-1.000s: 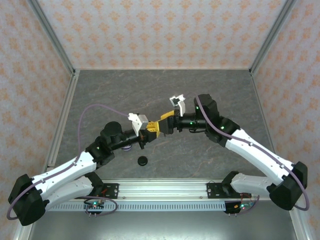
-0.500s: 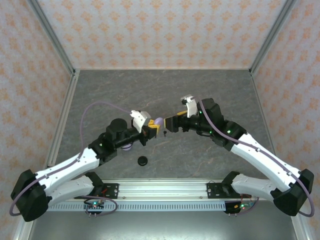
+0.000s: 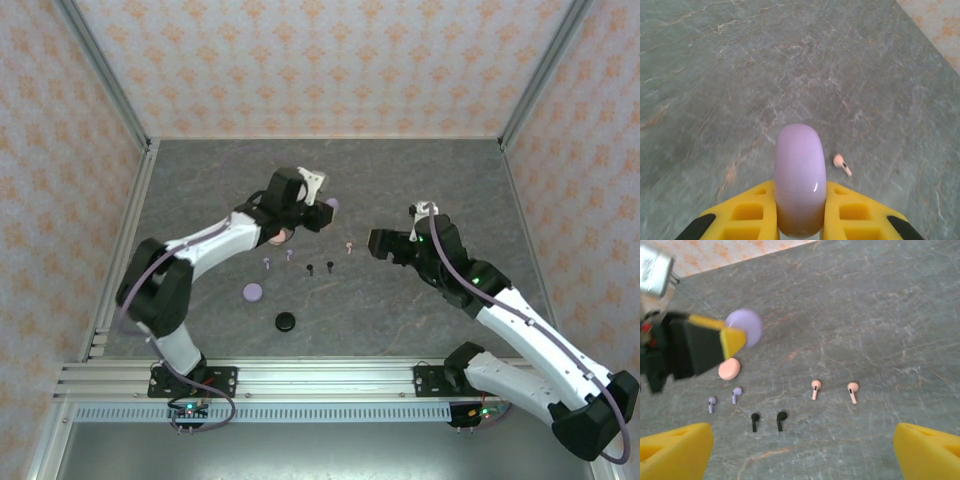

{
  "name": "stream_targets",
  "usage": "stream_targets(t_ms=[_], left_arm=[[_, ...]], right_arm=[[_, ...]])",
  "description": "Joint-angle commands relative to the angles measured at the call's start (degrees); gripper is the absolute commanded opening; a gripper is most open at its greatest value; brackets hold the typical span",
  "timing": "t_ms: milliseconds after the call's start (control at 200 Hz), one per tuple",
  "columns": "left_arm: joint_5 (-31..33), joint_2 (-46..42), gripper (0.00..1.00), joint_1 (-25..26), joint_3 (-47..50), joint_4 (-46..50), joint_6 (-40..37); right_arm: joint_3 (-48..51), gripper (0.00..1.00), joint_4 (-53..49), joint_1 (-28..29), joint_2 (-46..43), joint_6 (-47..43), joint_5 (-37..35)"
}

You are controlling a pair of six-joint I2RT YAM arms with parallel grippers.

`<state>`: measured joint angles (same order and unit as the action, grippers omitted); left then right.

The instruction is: Insert the wireless bluetooth earbuds into the charging case

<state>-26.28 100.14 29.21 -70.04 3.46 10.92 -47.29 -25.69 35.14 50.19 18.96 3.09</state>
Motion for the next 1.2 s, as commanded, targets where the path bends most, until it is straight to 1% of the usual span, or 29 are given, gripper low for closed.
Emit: stream_targets(t_ms=[0, 110, 290, 415, 510, 606, 711, 781, 951, 1021, 1196], left_arm=[[-2.46, 6.71, 0.0, -0.39, -6.79, 7.49, 1.97], [-3.99, 14.73, 0.0, -0.76, -14.28, 9.42, 4.32], [-6.73, 23.18, 0.0, -0.91, -22.55, 9.65, 8.92], [-6.85, 26.42, 0.04, -1.0, -24.9, 8.78, 11.62], [-7.08, 28.1, 0.1, -1.16, -25.83, 8.34, 12.71], [-7.62, 29.48, 0.16, -1.66, -25.89, 7.29, 14.48], [-6.24, 29.9, 0.28, -1.97, -25.08, 7.21, 14.86], [-5.33, 29.76, 0.34, -2.01, -24.94, 8.08, 14.11], [-4.16, 29.95, 0.44, -2.29, -25.19, 10.38, 12.49], [-3.42, 29.53, 0.46, -2.4, -24.91, 10.86, 11.94], [0.04, 25.97, 0.53, -2.56, -22.48, 11.03, 10.12]], right_arm=[[1.11, 0.93, -1.31, -0.24, -2.26, 1.52, -2.69], [1.88, 0.93, -2.4, -0.16, -2.86, 1.85, -2.72], [3.54, 0.93, -2.66, -0.22, -3.61, 2.25, -1.89], [4.36, 0.93, -2.61, -0.21, -3.7, 2.29, -0.99], [4.9, 0.94, -2.57, -0.24, -3.7, 2.15, -0.64], [5.05, 0.95, -2.69, -0.23, -3.65, 1.89, -0.46], [5.1, 0.95, -3.18, -0.24, -3.7, 1.52, -0.54], [5.16, 0.95, -3.46, -0.22, -3.7, 1.36, -0.63], [5.14, 0.95, -3.99, -0.24, -3.7, 0.76, -0.9], [4.97, 0.96, -4.34, -0.24, -3.7, 0.51, -1.22], [4.92, 0.98, -4.98, -0.2, -3.68, -0.07, -1.52]])
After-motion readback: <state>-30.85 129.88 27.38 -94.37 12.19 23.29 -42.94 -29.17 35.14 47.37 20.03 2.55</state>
